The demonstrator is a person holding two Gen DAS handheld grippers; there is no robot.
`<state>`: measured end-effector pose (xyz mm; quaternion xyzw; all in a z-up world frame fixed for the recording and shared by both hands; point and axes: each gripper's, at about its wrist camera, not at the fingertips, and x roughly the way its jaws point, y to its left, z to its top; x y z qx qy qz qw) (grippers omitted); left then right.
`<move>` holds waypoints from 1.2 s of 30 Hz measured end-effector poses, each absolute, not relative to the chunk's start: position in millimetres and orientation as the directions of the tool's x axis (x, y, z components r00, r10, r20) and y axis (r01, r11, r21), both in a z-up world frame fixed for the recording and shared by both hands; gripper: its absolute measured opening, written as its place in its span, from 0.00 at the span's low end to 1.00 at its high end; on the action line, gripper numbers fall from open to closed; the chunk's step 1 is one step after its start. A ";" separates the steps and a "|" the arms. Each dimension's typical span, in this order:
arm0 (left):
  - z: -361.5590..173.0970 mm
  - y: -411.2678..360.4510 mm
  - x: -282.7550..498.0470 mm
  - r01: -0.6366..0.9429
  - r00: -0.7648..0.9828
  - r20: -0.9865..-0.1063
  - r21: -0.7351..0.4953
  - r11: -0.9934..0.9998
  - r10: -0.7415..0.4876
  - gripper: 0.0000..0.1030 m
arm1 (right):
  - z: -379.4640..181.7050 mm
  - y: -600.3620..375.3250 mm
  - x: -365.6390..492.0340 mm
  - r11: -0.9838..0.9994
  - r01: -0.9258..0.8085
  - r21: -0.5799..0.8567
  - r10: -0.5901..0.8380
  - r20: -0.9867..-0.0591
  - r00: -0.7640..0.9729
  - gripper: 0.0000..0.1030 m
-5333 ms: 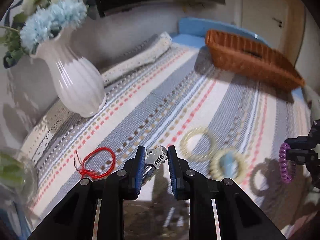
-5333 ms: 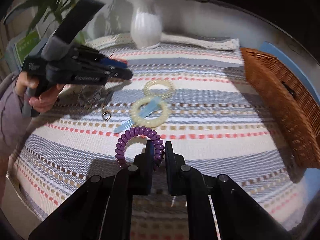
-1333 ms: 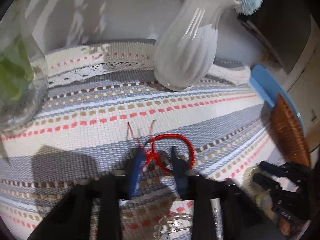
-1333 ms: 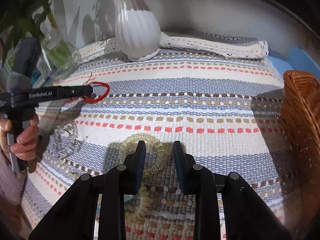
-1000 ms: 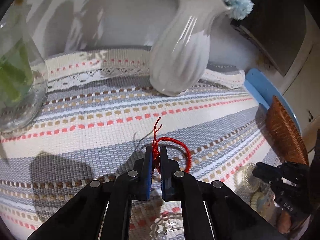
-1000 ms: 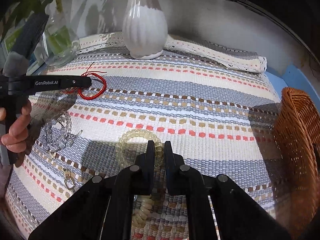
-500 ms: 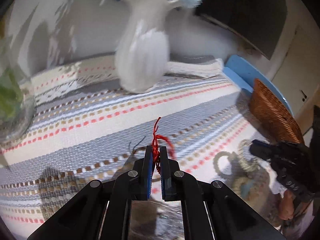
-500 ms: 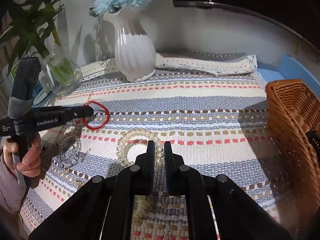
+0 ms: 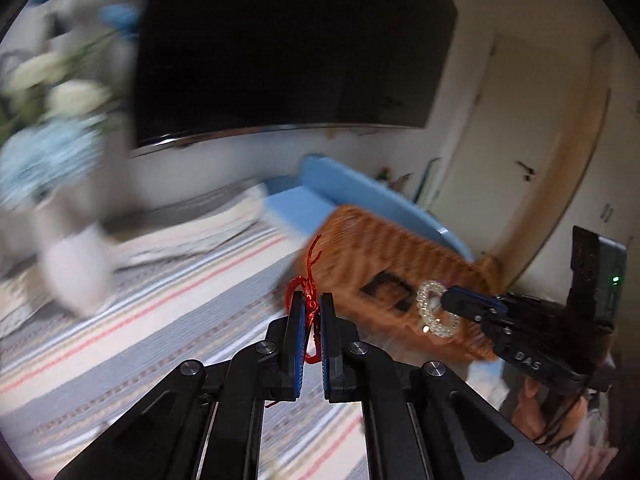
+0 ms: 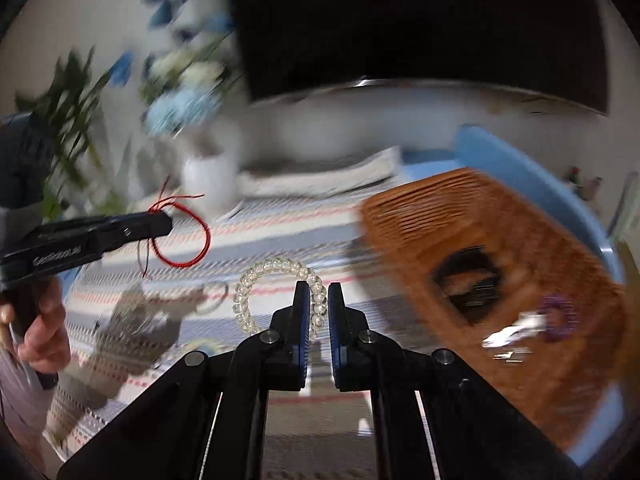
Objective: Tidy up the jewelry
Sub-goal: 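Carry the red bracelet and cream coil into the basket and release both, then move both tools back over the remaining jewelry on the table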
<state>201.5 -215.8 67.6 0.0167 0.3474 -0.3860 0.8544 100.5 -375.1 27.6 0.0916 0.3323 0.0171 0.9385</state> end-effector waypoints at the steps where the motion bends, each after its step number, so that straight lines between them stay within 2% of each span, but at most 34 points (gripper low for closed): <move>1: 68.3 -231.1 204.9 0.683 0.444 -0.605 -0.249 0.687 -0.661 0.06 | 31.9 -387.2 97.4 0.981 0.054 0.185 0.073 -0.616 0.785 0.10; 6: 56.3 -298.5 227.2 0.710 0.378 -0.639 -0.264 0.653 -0.670 0.06 | 34.4 -452.5 94.1 0.963 0.211 0.166 -0.058 -0.637 0.769 0.10; 9: 34.7 -333.6 247.2 0.697 0.339 -0.675 -0.288 0.657 -0.655 0.06 | 22.6 -487.0 107.3 0.942 0.301 0.150 -0.116 -0.693 0.711 0.10; 12: 16.4 -351.4 256.5 0.679 0.318 -0.693 -0.310 0.666 -0.647 0.06 | 11.0 -511.4 118.9 0.926 0.335 0.176 -0.106 -0.729 0.676 0.10; 15: -0.4 -364.5 264.4 0.684 0.270 -0.707 -0.336 0.647 -0.654 0.06 | -2.7 -522.3 133.9 0.916 0.375 0.139 -0.138 -0.771 0.622 0.10; 23: -14.8 -378.5 268.7 0.686 0.272 -0.738 -0.302 0.662 -0.618 0.08 | -22.6 -533.4 151.1 0.916 0.379 0.129 -0.109 -0.830 0.547 0.10; 26: -14.1 -375.3 265.2 0.685 0.257 -0.745 -0.309 0.660 -0.616 0.17 | -24.7 -537.7 151.8 0.911 0.378 0.164 -0.076 -0.834 0.546 0.10; 30: -1.9 -356.1 258.3 0.685 0.287 -0.731 -0.294 0.666 -0.619 0.46 | -25.7 -545.6 142.2 0.891 0.392 0.230 -0.040 -0.819 0.572 0.13; 36: 22.5 -314.1 250.1 0.662 0.336 -0.709 -0.290 0.691 -0.620 0.47 | -7.5 -524.1 118.6 0.908 0.361 0.212 -0.064 -0.782 0.620 0.13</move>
